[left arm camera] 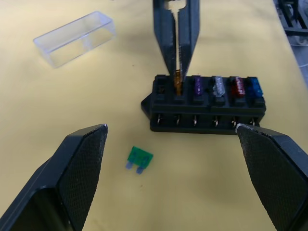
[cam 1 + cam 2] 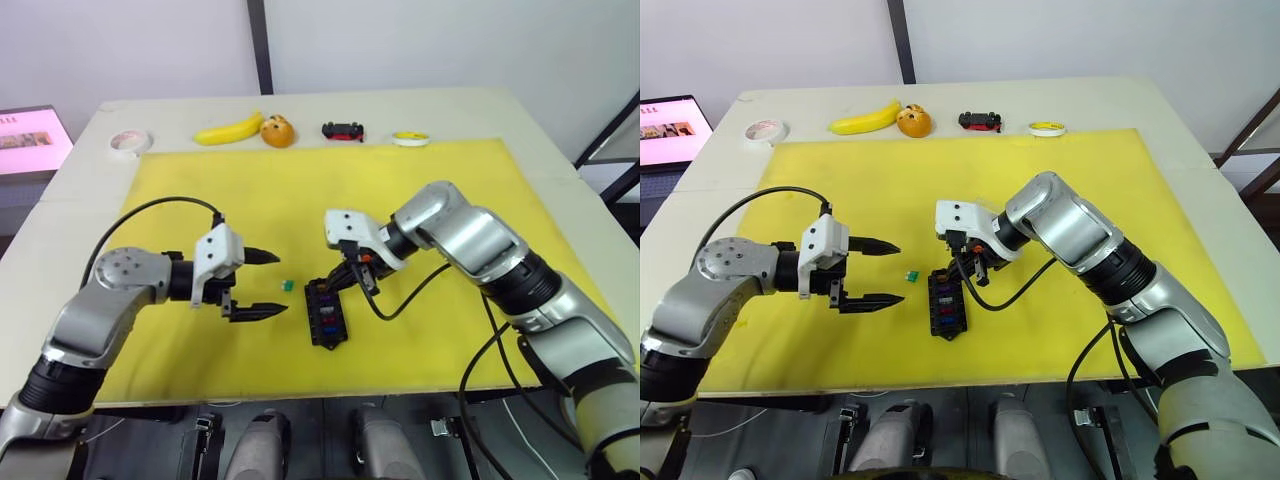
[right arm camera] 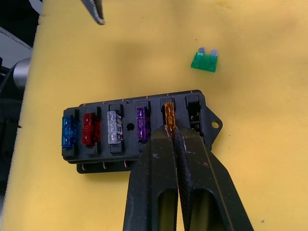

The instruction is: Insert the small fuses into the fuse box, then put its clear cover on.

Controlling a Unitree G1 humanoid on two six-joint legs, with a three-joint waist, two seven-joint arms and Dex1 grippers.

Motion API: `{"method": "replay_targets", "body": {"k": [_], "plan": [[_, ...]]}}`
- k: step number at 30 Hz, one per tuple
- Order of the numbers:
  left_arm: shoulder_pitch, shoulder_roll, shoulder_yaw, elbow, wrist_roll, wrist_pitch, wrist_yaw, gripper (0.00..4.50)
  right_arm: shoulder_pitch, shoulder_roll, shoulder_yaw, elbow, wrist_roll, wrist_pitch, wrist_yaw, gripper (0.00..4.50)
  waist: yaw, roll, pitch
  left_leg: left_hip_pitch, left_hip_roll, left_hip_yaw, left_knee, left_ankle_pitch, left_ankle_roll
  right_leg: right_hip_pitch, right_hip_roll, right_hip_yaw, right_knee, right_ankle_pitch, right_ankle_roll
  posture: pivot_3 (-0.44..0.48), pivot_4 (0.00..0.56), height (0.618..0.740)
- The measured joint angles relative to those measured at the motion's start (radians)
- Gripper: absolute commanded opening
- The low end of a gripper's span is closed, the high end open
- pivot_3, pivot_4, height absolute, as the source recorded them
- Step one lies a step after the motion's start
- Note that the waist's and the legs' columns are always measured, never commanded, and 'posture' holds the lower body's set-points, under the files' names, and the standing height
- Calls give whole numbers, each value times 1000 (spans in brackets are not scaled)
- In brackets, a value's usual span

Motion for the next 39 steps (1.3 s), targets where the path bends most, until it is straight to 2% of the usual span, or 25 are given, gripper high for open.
{"method": "replay_targets", "body": {"k": [24,27,28,39], "plan": [[56,5,-3,-46,1,0,-19,4500,2,-3,18,-35,-59,-38,10,14,0,0,0,0,0,0,0,0,0,0,0,0,0,0,0,0,150,740],[56,5,-3,-48,1,0,-17,4500,6,-3,19,-46,-59,-33,11,967,0,0,0,0,0,0,0,0,0,0,0,0,0,0,0,0,150,740],[56,5,-3,-48,1,1,-17,4500,8,-3,18,-51,-58,-32,11,1433,0,0,0,0,0,0,0,0,0,0,0,0,0,0,0,0,150,740],[39,5,-4,-42,3,-1,-18,4500,7,-2,14,-62,-46,1,5,1433,0,0,0,0,0,0,0,0,0,0,0,0,0,0,0,0,150,740]]}}
